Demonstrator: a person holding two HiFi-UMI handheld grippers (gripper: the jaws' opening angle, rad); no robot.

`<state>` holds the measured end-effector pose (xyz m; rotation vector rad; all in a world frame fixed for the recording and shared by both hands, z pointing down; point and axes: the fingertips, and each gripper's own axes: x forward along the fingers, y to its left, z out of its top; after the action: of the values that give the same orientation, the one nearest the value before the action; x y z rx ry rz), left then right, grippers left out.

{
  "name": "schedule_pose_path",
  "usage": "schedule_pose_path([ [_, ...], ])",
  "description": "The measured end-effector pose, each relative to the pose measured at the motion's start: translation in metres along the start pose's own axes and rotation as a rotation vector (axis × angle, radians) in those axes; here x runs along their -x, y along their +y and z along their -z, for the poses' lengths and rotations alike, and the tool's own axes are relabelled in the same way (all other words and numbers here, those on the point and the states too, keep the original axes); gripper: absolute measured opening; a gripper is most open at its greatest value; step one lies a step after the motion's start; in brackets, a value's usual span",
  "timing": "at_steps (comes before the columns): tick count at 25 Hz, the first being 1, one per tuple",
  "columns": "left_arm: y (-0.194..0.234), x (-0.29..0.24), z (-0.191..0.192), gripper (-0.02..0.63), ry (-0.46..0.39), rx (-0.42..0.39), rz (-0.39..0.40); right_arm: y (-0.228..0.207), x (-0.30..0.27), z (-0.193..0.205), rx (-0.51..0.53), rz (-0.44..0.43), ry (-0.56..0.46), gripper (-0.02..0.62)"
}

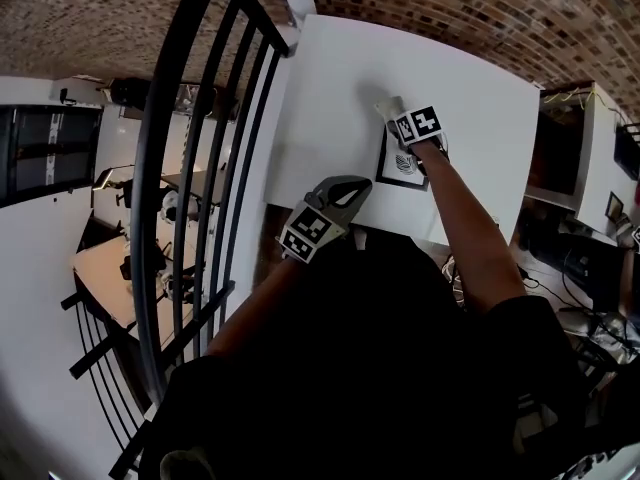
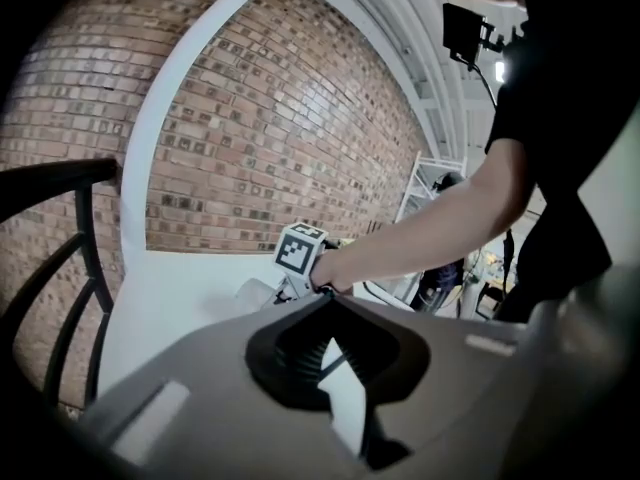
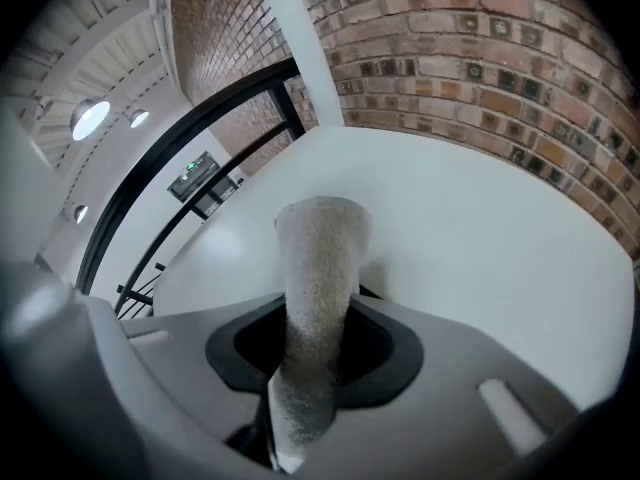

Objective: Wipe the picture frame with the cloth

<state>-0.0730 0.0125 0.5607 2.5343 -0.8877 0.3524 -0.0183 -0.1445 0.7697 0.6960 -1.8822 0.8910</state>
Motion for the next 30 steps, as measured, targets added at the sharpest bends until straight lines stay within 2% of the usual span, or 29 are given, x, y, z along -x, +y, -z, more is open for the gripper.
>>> schedule_pose_path([
  [2, 0.002, 0.003, 0.002, 0.002, -0.002, 0.005, -0.006, 0.007, -0.002, 0.006, 0.015, 0.001, 0.010, 0.115],
  [6, 0.007, 0.007, 0.008, 0.002, 0.003, 0.012, -0.006, 0.026, -0.002, 0.027, 0.117, 0.009, 0.059, 0.115],
  [19, -0.004, 0.000, 0.023, 0.002, 0.060, 0.009, 0.061, 0.095, 0.005, 0.104, 0.374, -0.071, 0.217, 0.115],
  [21, -0.007, -0.003, 0.023, 0.002, 0.069, -0.003, 0.074, 0.110, 0.013, 0.110, 0.377, -0.103, 0.230, 0.115],
  [24, -0.012, -0.008, 0.024, 0.002, 0.079, -0.015, 0.092, 0.115, 0.023, 0.127, 0.397, -0.094, 0.278, 0.115],
  [27, -0.016, -0.014, 0.027, 0.002, 0.094, -0.020, 0.114, 0.141, 0.024, 0.142, 0.380, -0.200, 0.253, 0.115],
  [30, -0.019, -0.022, 0.024, 0.002, 0.106, -0.026, 0.135, 0.146, 0.035, 0.153, 0.324, -0.243, 0.232, 0.115],
])
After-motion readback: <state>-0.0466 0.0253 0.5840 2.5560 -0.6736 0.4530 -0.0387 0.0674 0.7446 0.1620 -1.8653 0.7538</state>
